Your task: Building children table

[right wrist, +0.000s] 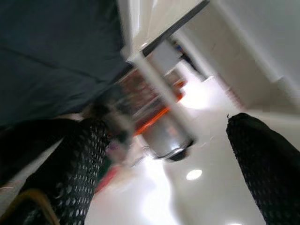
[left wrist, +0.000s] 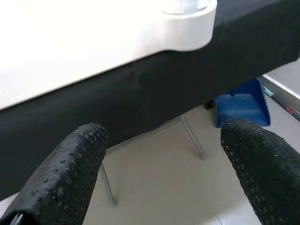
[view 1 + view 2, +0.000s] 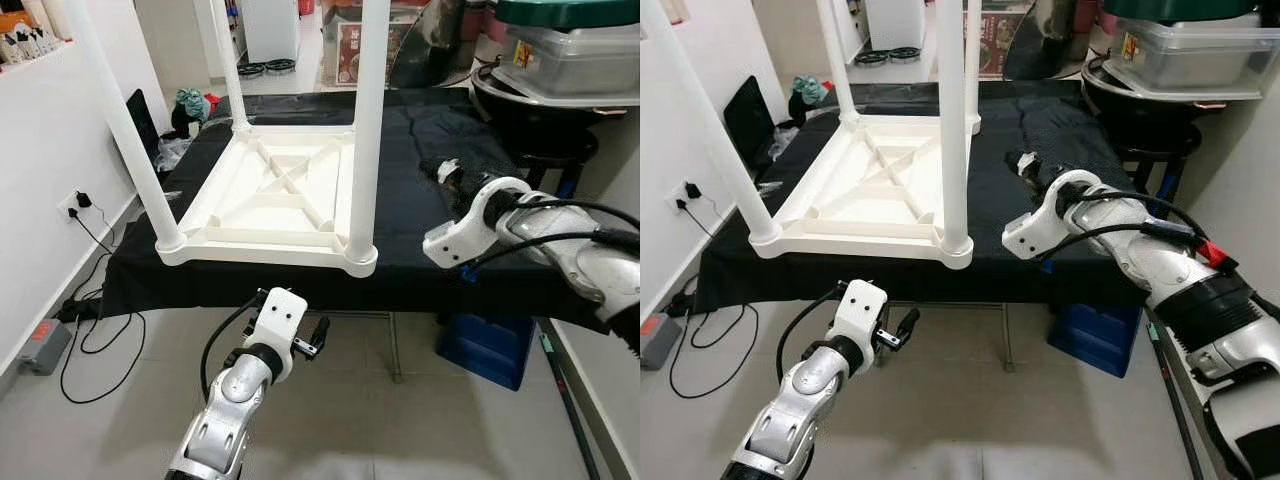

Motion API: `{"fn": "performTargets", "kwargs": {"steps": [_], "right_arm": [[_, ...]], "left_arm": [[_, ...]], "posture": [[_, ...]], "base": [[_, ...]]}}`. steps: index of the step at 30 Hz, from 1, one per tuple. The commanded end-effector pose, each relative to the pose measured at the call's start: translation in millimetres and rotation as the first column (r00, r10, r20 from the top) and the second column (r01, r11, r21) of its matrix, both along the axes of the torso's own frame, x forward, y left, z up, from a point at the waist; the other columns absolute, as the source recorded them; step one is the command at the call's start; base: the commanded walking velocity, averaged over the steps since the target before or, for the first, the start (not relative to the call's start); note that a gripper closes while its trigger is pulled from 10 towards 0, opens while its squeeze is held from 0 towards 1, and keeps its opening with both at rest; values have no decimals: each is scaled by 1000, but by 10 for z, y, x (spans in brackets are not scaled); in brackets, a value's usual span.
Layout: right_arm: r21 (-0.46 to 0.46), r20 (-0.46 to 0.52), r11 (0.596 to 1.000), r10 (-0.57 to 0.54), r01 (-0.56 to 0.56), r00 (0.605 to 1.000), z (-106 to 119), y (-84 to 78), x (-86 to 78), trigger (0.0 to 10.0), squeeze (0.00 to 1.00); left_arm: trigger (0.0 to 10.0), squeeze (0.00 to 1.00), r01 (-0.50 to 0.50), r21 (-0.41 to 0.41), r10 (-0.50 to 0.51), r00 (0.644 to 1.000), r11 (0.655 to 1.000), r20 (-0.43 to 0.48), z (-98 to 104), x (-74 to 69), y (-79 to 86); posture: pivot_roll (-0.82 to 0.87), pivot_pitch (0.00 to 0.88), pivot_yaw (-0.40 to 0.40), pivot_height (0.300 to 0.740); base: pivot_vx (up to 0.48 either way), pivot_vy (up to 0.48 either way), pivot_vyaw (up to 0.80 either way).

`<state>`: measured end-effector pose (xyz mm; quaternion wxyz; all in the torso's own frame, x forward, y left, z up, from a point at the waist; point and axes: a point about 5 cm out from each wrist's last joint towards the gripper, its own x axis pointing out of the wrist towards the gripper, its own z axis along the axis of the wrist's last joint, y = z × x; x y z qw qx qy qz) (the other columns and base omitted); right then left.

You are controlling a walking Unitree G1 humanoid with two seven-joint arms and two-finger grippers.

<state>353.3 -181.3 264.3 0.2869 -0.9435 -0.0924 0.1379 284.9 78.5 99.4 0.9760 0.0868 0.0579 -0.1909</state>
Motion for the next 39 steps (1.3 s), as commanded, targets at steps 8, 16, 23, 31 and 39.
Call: {"fn": "performTargets", "kwargs": {"steps": [8, 16, 23, 31, 39], "right_arm": [[-22, 7, 965, 260, -260, 966, -421, 495, -197, 10000, 0], [-22, 6, 958, 285, -285, 958, -541, 589, -289, 10000, 0], [-57, 41, 985, 164, -161, 986, -381, 612, -99, 10000, 0], [-61, 90, 981, 191, -186, 977, -240, 749, -6, 10000, 0], [-67, 108, 980, 196, -189, 975, -174, 859, 86, 10000, 0]], "left_arm": [[10000, 0, 1, 9, -1, 1000, 1000, -2, -11, 37, 5], [10000, 0, 5, 13, -5, 1000, 1000, -3, -15, 45, 1], [10000, 0, 8, 11, -9, 1000, 1000, 5, 1, 36, -16], [10000, 0, 7, 11, -7, 1000, 1000, 8, 6, 28, -24], [10000, 0, 5, 4, -5, 1000, 1000, 26, 37, 20, -33]], "posture": [[11, 0, 27, 740], [6, 0, 31, 740], [14, 8, 20, 740], [14, 14, 15, 740], [15, 17, 6, 740]], "base": [[0, 0, 0], [0, 0, 0], [0, 0, 0], [0, 0, 0], [0, 0, 0]]}}
